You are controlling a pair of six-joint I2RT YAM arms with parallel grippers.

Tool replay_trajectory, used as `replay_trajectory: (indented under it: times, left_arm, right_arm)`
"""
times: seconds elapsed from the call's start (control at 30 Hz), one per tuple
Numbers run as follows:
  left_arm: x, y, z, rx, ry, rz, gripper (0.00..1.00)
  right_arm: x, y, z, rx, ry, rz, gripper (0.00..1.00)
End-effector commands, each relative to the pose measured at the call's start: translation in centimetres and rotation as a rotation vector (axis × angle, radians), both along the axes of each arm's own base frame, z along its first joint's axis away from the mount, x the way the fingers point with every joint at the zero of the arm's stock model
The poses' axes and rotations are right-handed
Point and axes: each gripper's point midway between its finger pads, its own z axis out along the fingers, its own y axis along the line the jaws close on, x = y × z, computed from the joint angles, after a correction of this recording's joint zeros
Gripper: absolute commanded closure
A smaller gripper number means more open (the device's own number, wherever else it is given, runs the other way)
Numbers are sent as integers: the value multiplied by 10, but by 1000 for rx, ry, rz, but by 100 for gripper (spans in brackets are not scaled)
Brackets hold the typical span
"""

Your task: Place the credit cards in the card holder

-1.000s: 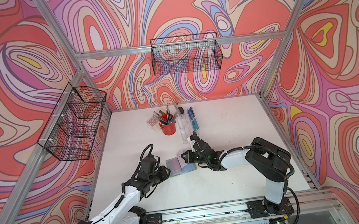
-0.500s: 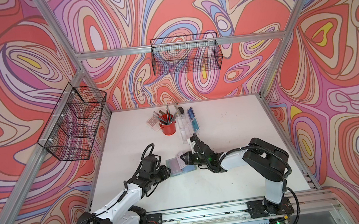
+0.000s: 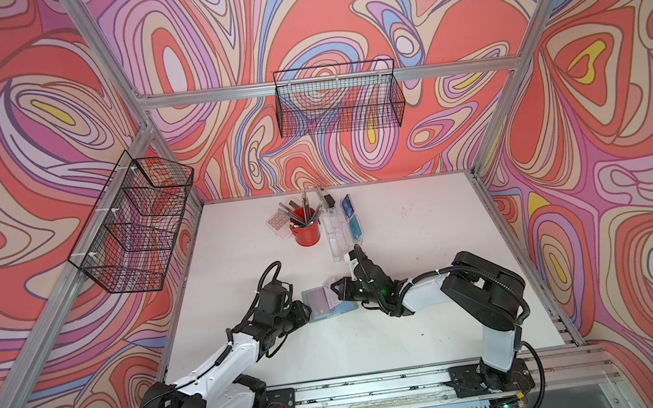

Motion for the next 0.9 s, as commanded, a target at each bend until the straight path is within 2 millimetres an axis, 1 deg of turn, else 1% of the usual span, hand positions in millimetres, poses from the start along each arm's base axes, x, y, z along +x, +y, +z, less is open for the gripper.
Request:
replay_trajectory:
  times: [0.0, 0.27, 0.5, 0.63, 0.7, 0.87]
  left_arm:
    - [0, 3, -6, 11, 7, 11, 60]
    - [1, 2, -9, 12, 14, 14, 60]
    - [1, 3, -13, 19, 23, 19, 60]
    - [2, 5, -16, 30, 33, 28, 70]
    - [2, 6, -17, 37, 38, 35, 71]
    - [1, 7, -24, 38, 61, 45, 72]
  right_arm:
    - [-5, -3, -7, 8, 19, -10, 100]
    - [-7, -1, -9, -8, 19, 10, 100]
    - [-12, 4, -8, 22, 26, 17, 100]
    - [-15, 10, -4, 48, 27, 25, 100]
    - [-16, 12, -4, 52, 28, 28, 100]
    - [-17, 9, -6, 56, 32, 16, 100]
